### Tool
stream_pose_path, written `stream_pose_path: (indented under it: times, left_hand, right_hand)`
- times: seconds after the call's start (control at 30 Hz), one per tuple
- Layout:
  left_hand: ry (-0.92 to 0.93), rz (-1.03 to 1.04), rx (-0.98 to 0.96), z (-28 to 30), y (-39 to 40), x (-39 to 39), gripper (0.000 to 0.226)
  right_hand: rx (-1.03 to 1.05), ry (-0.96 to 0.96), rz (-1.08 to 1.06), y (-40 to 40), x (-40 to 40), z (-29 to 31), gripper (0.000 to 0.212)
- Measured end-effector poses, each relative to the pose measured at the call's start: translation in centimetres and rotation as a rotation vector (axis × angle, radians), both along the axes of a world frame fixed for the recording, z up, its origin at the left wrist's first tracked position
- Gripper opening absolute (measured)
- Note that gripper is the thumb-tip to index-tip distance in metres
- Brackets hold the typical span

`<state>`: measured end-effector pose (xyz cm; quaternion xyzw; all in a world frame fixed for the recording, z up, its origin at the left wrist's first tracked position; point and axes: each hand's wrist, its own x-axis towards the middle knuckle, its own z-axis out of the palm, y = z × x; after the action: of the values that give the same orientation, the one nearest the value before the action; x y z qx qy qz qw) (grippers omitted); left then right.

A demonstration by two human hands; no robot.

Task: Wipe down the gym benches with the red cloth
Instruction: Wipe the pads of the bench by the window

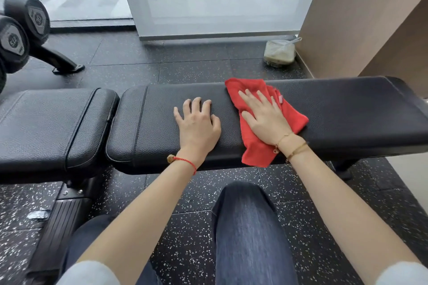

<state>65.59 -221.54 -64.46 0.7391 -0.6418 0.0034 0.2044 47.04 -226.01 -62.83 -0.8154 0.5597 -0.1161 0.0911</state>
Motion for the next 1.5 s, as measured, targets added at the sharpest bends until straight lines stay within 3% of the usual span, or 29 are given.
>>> stream_pose_path:
  times: [0.13,0.4,0.6,0.77,1.07,1.2,1.5]
  left_hand:
    - [0.014,-0.007,-0.009,-0.2,0.0,0.1,0.046]
    - [0.005,-0.001,0.006,0.1,0.2,-0.5,0.048]
    - [0.018,0.0,-0.006,0.1,0.2,-0.4,0.047]
    - [0.025,-0.009,-0.012,-0.1,0.3,-0.2,0.047]
    - [0.012,0.002,-0.008,-0.1,0.4,-0.3,0.048]
    - [0.008,0.013,-0.013,0.1,0.3,-0.5,0.047]
    - [0.027,0.019,-0.011,0.5,0.5,-0.7,0.046]
  right_hand:
    - [-0.026,-0.002,-0.043,1.2,-4.0,-0.5,0.055]
    - [0.094,0.016,-0.421,-4.8,-6.8,0.5,0.057]
    - [0.08,0.026,-0.155,-2.6,-1.1,0.6,0.058]
    - [0.009,0.012,-0.074,1.7,-3.7,0.0,0.056]
    - [0.037,0.012,-0.436,-1.6,-13.0,0.0,0.055]
    - [0.096,-0.001,-0.541,-5.0,-13.3,0.4,0.057]
    - [0.082,0.05,-0.141,-4.4,-3.1,0.5,0.059]
